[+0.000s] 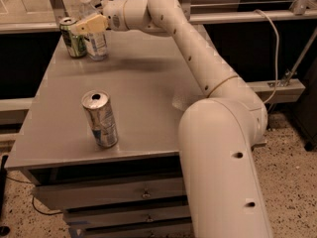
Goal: Move blue plastic bottle near green can
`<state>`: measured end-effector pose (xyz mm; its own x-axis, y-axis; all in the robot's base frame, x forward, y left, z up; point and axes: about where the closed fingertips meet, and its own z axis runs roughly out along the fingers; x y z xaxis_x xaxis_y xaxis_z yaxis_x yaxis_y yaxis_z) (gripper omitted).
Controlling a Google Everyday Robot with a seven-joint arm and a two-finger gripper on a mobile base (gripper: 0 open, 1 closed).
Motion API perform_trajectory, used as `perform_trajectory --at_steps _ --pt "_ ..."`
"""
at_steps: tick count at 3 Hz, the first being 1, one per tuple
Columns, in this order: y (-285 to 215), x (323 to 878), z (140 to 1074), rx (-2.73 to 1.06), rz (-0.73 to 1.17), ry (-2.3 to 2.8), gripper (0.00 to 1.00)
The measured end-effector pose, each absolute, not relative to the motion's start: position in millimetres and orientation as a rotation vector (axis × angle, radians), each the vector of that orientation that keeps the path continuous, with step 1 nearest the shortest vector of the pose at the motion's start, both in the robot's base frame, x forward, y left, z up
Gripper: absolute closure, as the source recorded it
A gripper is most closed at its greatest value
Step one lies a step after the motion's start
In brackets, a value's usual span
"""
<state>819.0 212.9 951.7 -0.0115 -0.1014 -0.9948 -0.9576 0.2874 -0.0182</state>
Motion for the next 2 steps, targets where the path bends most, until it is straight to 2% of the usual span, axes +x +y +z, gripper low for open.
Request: perform_trajectory --at_steps 1,2 --pt "178.1 819.0 952.4 -1.026 0.898 1.434 0.0" --pt "110.9 805.1 962.0 -0.991 0.807 1.479 0.0"
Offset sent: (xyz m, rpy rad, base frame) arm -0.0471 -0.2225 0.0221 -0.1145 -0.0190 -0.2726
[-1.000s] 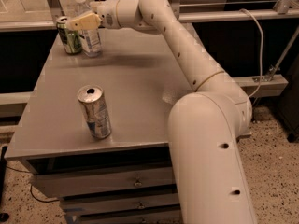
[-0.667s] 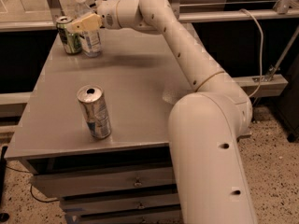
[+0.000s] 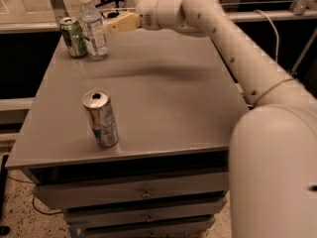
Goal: Move blue plastic bottle near green can
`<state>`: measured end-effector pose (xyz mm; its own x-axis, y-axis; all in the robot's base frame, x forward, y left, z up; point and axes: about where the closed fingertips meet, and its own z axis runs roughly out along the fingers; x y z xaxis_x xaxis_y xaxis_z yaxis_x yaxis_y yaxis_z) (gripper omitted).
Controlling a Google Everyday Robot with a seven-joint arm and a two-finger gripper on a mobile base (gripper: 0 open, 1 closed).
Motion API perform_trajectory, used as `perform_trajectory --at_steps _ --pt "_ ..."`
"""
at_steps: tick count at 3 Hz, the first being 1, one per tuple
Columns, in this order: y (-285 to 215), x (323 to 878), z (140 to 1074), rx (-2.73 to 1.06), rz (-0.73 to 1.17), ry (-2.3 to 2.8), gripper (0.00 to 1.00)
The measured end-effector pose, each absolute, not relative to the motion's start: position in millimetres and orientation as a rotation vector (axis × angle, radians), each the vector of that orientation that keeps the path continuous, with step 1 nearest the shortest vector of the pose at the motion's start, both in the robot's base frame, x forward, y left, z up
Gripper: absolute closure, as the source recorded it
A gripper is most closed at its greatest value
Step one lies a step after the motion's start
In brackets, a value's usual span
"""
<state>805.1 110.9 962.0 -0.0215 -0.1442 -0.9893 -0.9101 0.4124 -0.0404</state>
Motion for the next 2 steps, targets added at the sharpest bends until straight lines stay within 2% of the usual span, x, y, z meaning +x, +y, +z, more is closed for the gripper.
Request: perform_trajectory --at_steps 1,2 --pt "42.3 771.1 1000.1 -0.898 0.708 1.474 0.0" --pt "-21.1 766.3 976.8 -0.777 0.618 1.542 0.0"
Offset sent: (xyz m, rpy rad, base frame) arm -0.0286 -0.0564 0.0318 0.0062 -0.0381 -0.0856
